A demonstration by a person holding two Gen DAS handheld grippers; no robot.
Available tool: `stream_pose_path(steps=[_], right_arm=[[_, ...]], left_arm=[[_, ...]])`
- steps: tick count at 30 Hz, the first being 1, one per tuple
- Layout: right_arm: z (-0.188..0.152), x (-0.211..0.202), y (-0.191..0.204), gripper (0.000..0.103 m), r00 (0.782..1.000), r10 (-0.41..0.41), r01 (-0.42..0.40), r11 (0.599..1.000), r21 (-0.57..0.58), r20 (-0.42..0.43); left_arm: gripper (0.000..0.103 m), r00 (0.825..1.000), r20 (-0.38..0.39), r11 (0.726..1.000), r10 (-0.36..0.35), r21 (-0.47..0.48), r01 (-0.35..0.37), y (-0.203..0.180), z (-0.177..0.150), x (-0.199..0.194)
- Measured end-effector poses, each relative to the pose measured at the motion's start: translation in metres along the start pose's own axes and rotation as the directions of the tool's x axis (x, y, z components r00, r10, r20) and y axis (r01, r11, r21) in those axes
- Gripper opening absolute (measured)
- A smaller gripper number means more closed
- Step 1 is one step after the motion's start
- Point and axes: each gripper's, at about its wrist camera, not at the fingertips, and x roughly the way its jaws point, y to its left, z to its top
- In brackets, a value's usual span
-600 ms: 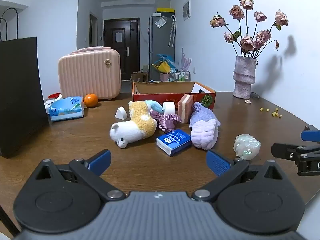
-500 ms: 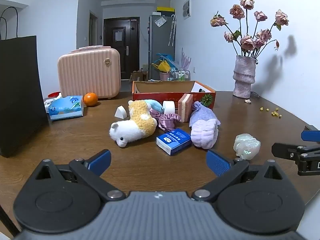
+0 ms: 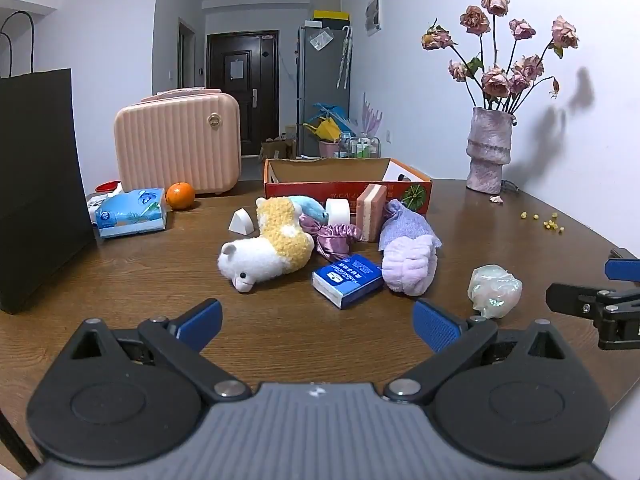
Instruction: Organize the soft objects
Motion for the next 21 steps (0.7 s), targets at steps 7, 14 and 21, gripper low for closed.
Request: stream_pose_path(steps=[7, 14, 21], right_arm=[[0.0002, 0.0006, 0.0004, 0.103, 1.0, -0.004, 0.004, 1.0, -0.001, -0.002], [-0.0002, 0.0019, -0.0003, 0.103, 1.0, -0.007, 0.007, 1.0, 0.0, -0.007], [0.0, 0.002, 0.0, 0.103, 1.0, -0.007, 0.007, 1.0, -0.002, -0.006]], left_arm=[[0.103, 1.0, 0.0, 1.0, -0.002, 0.001, 0.002, -0.0003, 0.0002, -0.0002], [0.103, 1.0, 0.001, 1.0, -0.004, 0.0, 0.004, 0.0, -0.0001, -0.0005], [0.103, 1.0, -0.001, 1.0, -0.003, 0.0, 0.003, -0.0001, -0.0001, -0.0005]])
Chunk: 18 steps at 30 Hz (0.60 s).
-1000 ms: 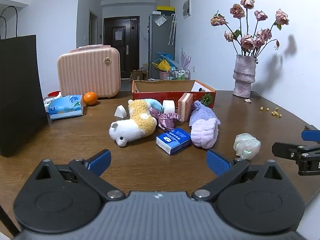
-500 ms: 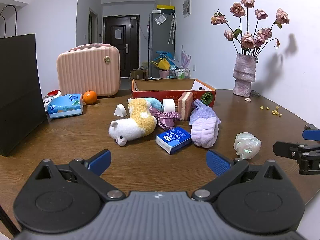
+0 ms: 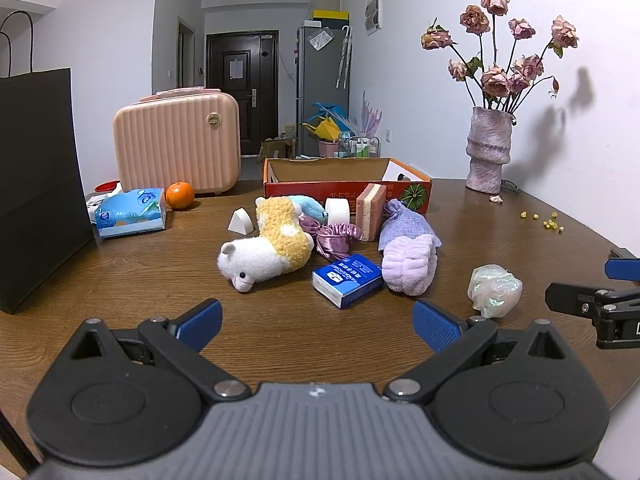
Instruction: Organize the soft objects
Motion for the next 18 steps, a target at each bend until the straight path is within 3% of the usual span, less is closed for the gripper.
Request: stream_pose_path(steps=[18], right_arm=[[0.0009, 0.0, 0.0001, 0.103, 1.0, 0.0, 0.0, 1.0, -0.004, -0.001]], left_arm=[[0.103, 1.0, -0.001, 1.0, 0.0, 0.001, 0.0, -0.0002, 0.0, 0.0004]])
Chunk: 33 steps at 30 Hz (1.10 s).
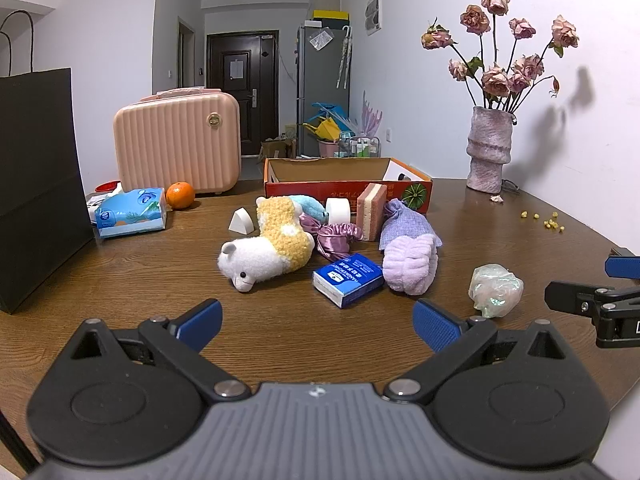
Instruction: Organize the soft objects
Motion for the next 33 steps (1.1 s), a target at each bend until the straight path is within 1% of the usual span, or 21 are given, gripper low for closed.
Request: stream_pose_path(steps=[33], right_arm=[[0.0023, 0.0035, -0.0008, 0.103, 1.0, -0.004, 0.004, 1.0, -0.005, -0.004]], left_arm=[[0.103, 1.0, 0.001, 1.0, -0.001, 0.0, 0.001, 0.002, 0.0008, 0.0024]])
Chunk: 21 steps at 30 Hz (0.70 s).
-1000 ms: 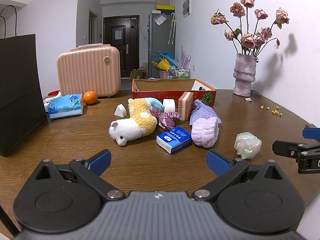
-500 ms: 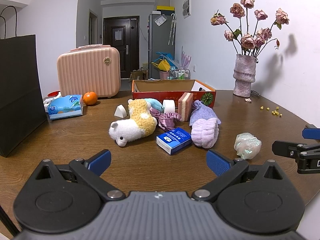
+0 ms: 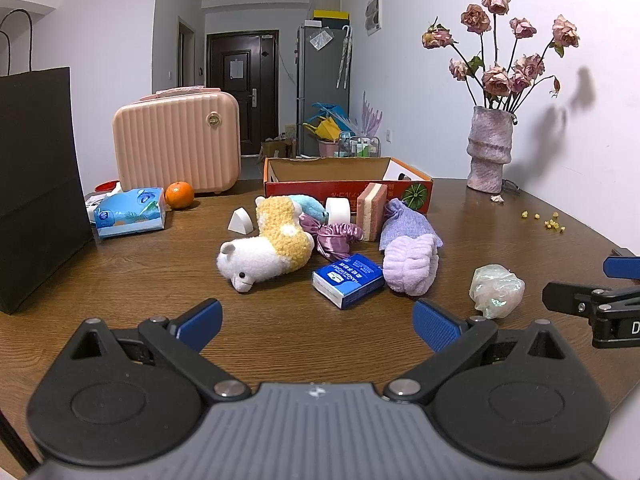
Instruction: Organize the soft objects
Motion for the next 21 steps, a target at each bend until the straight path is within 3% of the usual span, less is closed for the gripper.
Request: stream_pose_path(steps=[21], right_arm=[[0.003, 0.04, -0.008, 0.103, 0.999, -0.011, 0.01, 1.0, -0.015, -0.046]], left_arm=[[0.103, 0.999, -0.045, 1.0, -0.005, 0.0, 0.005, 0.0, 0.002, 0.037]])
